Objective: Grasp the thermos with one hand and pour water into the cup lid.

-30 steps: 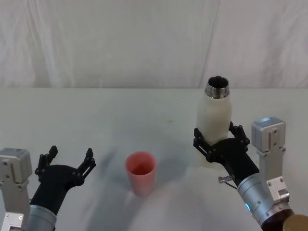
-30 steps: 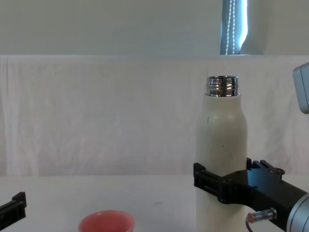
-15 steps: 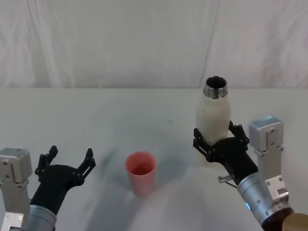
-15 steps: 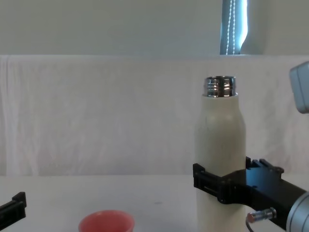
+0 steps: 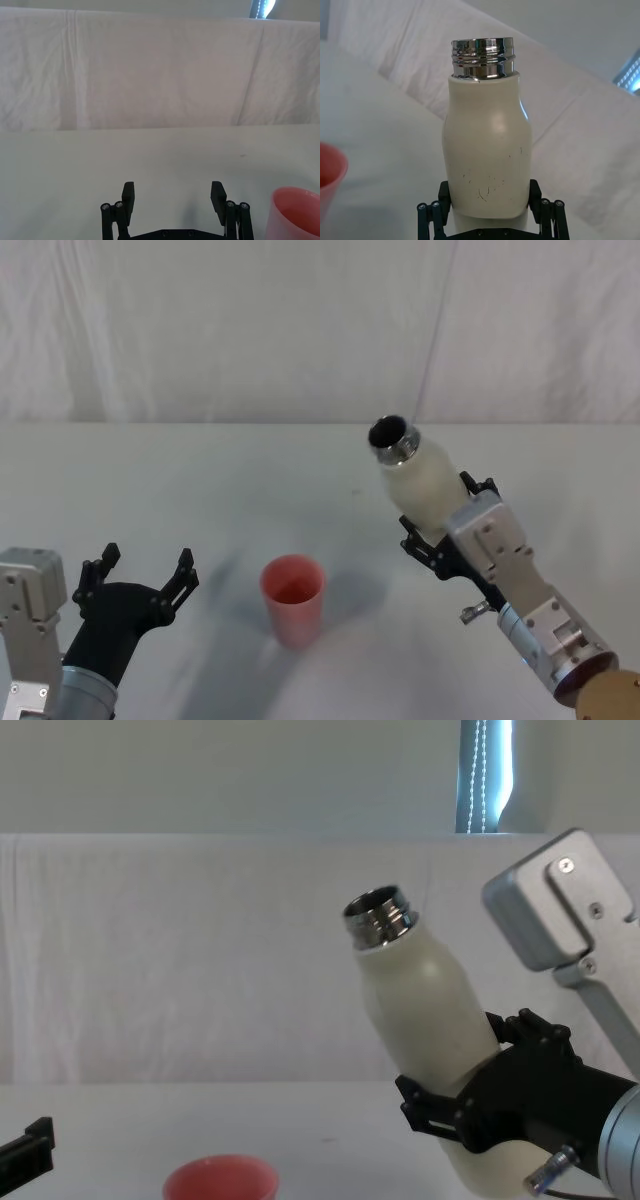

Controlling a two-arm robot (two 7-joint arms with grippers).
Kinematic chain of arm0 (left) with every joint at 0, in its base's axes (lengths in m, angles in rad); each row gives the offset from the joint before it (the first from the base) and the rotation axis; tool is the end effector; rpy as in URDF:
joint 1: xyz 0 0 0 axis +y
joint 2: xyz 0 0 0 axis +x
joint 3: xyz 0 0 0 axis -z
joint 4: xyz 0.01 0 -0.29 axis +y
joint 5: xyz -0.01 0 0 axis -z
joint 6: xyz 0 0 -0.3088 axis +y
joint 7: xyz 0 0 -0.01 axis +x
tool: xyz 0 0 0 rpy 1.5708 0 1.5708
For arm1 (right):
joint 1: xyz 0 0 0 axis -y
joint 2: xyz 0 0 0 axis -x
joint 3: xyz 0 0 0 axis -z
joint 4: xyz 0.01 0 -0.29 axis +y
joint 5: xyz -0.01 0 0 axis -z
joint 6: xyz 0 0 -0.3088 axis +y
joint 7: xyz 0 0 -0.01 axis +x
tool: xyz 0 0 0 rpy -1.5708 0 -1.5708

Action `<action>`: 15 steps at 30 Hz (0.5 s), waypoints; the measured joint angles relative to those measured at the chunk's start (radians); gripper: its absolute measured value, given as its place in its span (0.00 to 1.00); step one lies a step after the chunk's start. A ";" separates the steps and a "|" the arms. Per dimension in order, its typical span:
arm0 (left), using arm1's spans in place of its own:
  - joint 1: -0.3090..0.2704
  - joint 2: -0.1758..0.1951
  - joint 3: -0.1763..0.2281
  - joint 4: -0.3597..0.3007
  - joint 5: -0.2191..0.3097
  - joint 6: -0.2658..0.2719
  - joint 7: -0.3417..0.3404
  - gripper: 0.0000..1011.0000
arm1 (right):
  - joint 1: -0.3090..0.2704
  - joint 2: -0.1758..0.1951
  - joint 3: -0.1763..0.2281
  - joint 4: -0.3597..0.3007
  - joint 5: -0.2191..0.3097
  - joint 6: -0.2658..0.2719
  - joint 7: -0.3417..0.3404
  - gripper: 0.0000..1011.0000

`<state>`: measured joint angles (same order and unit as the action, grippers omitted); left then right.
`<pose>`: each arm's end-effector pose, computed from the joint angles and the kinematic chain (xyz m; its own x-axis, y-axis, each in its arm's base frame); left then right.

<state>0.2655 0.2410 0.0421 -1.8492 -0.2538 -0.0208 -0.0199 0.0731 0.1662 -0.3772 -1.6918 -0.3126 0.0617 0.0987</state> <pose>0.2530 0.0376 -0.2852 0.1245 0.9917 -0.0326 -0.9921 0.1240 -0.0176 0.3243 0.0755 -0.2554 0.3727 -0.7963 0.4763 0.8996 0.4360 0.0249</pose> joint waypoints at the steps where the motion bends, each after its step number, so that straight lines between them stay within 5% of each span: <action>1: 0.000 0.000 0.000 0.000 0.000 0.000 0.000 0.99 | 0.002 0.006 -0.003 -0.002 -0.015 0.002 0.003 0.94; 15: 0.000 0.000 0.000 0.000 0.000 0.000 0.000 0.99 | 0.041 0.089 -0.075 -0.007 -0.273 0.004 0.011 0.94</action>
<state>0.2655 0.2409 0.0421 -1.8492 -0.2538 -0.0207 -0.0199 0.1144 0.2556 -0.4525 -1.6985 -0.5859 0.0658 0.1094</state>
